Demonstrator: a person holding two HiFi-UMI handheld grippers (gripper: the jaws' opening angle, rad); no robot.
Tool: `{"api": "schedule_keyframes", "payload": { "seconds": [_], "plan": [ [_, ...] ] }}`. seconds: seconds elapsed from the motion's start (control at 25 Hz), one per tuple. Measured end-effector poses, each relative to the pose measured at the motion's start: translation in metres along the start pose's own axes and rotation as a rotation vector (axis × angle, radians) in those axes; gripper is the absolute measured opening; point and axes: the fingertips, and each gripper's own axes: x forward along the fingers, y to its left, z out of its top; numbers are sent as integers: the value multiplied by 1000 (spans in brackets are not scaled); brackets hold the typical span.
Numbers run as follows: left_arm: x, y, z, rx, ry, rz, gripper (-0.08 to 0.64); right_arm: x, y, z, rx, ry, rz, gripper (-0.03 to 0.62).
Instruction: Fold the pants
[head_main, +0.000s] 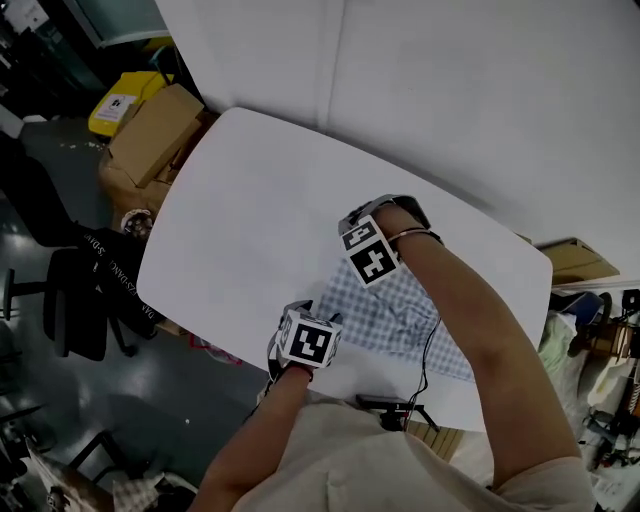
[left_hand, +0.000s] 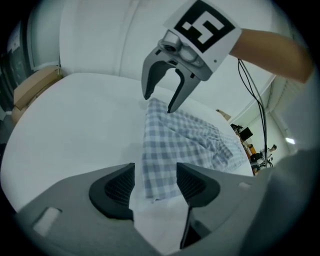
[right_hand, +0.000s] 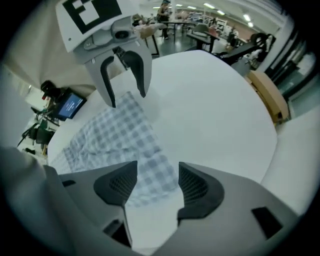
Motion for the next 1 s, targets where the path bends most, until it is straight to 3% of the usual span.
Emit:
{"api": "schedule_keyframes", "payload": {
  "seconds": [0.16, 0.28, 0.4, 0.6, 0.64, 0.72, 0.84, 1.0],
  "plan": [
    [8, 0, 0, 42, 33, -22, 249, 22, 4, -6, -109, 113, 113, 270],
    [15, 1, -5, 84, 79, -55, 249, 34, 5, -11, -133, 152, 159, 268],
    [21, -3, -8, 84, 112, -92, 250, 40, 5, -14, -125, 159, 180, 267],
    [24, 0, -9, 91, 150, -38, 250, 42, 3, -13, -116, 156, 168, 238],
    [25, 0, -10, 76, 148, -36, 240, 42, 4, -14, -119, 162, 166, 212],
    [27, -6, -11, 17, 132, -64, 64, 42, 8, -14, -133, 173, 164, 152],
    [29, -11, -14, 3, 115, -76, 44, 43, 13, -14, -127, 164, 146, 94],
    [18, 3, -5, -4, 89, -93, 38, 38, 11, -16, -80, 129, 101, 80]
  ]
}}
